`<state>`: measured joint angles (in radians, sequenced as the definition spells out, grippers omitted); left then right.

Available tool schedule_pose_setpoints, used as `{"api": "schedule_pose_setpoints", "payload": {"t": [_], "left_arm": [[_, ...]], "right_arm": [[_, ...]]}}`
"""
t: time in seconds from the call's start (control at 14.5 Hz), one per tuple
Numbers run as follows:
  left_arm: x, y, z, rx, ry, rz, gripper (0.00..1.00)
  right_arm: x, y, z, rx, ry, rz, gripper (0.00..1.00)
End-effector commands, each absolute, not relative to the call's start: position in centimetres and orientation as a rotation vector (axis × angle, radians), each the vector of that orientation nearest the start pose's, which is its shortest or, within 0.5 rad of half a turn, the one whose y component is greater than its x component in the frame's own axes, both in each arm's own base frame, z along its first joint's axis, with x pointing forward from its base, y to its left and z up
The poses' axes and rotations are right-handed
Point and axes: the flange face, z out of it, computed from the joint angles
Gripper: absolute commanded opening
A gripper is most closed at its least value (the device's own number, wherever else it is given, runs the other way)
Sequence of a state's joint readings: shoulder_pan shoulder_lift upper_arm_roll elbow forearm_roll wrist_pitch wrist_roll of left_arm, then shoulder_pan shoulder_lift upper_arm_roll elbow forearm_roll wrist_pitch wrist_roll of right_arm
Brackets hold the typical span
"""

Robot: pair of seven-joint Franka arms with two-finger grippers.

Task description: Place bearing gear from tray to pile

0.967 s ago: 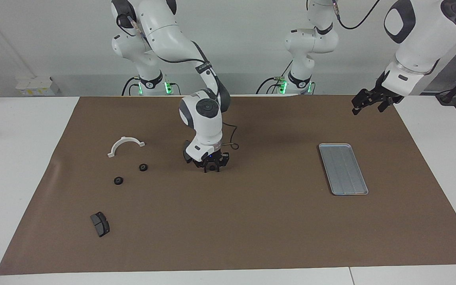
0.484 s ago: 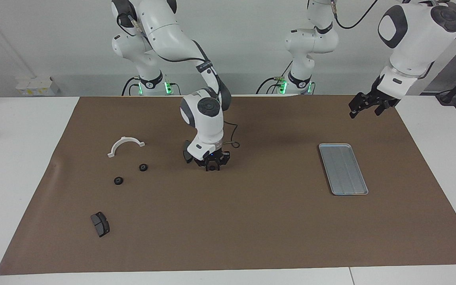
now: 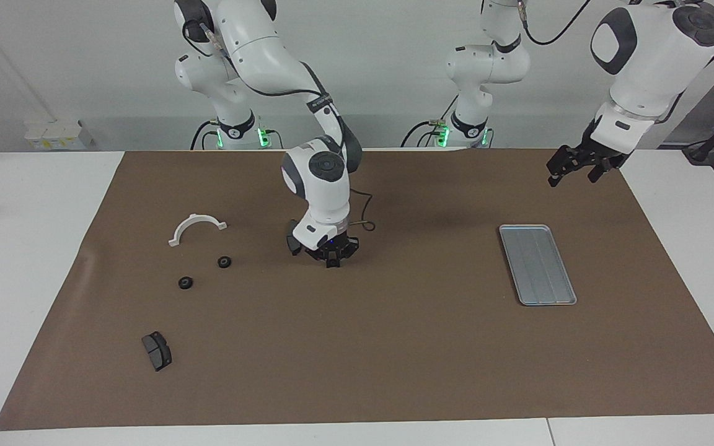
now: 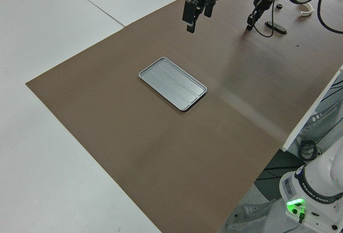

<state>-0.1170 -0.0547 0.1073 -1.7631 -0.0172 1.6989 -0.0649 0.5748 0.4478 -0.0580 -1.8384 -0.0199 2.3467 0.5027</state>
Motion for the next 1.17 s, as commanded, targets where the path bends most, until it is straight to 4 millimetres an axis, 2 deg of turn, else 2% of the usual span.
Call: {"api": "schedule_pose_setpoints", "payload": {"t": [0.0,0.14,0.21,0.35,0.41,0.48,0.55,0.83,0.9,0.97,1.04,1.11], "left_arm": [[53.7,-0.5,57.6,-3.149,-0.055,-0.042,1.00],[53.5,-0.4,57.7,-3.151,-0.065,-0.021,1.00],[53.6,-0.1,57.7,-3.151,-0.077,-0.028,1.00],[53.5,0.5,57.7,-3.150,-0.096,-0.021,1.00],[53.6,0.7,57.7,-3.150,-0.101,-0.023,1.00],[53.6,0.6,57.7,-3.150,-0.099,-0.023,1.00],[53.6,0.6,57.7,-3.150,-0.099,-0.023,1.00],[53.6,0.6,57.7,-3.150,-0.098,-0.023,1.00],[53.6,0.6,57.7,-3.150,-0.099,-0.023,1.00],[53.6,0.6,57.7,-3.150,-0.099,-0.023,1.00],[53.6,0.6,57.7,-3.150,-0.099,-0.023,1.00],[53.6,0.6,57.7,-3.150,-0.099,-0.023,1.00]], "right_arm": [[56.9,29.7,33.5,-3.136,-0.009,-0.126,0.00],[58.7,24.6,37.5,-3.125,0.074,-0.161,0.00],[59.5,22.1,38.5,-3.123,0.075,-0.179,0.00],[61.1,17.3,38.4,-3.124,0.093,-0.200,0.00],[62.0,14.2,38.3,-3.125,0.121,-0.214,0.00],[62.7,11.4,38.0,-3.126,0.143,-0.221,0.00],[63.1,9.5,37.5,-3.128,0.159,-0.221,0.00],[64.0,4.0,34.0,-3.131,0.190,-0.257,0.00],[64.2,3.5,32.6,-3.134,0.197,-0.251,0.00],[64.5,4.0,31.2,-3.131,0.189,-0.269,0.00],[64.6,4.0,30.3,-3.131,0.188,-0.275,0.16],[64.7,3.7,30.0,-3.132,0.188,-0.270,0.60]]}}
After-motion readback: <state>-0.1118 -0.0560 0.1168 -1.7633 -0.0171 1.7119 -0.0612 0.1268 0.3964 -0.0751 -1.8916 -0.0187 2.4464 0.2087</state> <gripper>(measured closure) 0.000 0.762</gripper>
